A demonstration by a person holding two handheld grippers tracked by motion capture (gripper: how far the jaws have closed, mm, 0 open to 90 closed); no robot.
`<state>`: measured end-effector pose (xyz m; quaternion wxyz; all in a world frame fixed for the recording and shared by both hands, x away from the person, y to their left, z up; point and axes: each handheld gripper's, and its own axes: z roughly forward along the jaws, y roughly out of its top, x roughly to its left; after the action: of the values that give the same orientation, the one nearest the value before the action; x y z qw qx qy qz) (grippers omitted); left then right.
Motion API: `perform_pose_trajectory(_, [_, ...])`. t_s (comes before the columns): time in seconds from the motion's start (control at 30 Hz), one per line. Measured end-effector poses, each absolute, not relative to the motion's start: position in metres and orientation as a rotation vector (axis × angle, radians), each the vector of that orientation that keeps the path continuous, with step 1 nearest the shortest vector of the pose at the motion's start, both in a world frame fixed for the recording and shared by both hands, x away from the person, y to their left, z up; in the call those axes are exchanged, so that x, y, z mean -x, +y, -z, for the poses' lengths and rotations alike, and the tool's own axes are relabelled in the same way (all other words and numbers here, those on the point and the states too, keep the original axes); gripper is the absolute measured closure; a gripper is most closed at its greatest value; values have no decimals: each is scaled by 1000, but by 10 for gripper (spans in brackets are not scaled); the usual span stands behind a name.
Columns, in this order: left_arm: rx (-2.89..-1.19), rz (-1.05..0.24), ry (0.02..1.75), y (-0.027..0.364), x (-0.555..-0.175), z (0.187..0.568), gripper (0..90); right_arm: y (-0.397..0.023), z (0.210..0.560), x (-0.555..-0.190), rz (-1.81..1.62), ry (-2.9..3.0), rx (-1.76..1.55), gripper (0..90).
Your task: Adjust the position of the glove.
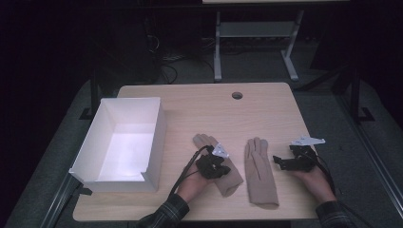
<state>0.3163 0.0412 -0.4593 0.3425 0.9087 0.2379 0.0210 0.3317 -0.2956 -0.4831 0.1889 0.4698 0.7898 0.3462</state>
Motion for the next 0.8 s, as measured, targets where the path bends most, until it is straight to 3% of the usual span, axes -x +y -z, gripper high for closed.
perform_pose_trajectory(0.47, [-2364, -81, 693, 97, -288, 451, 892, -296, 483, -332, -973, 2222, -1319, 140])
perform_pose_trajectory(0.8, [-2234, -290, 905, 111, -325, 440, 706, -295, 483, -332, -974, 2223, -1324, 140])
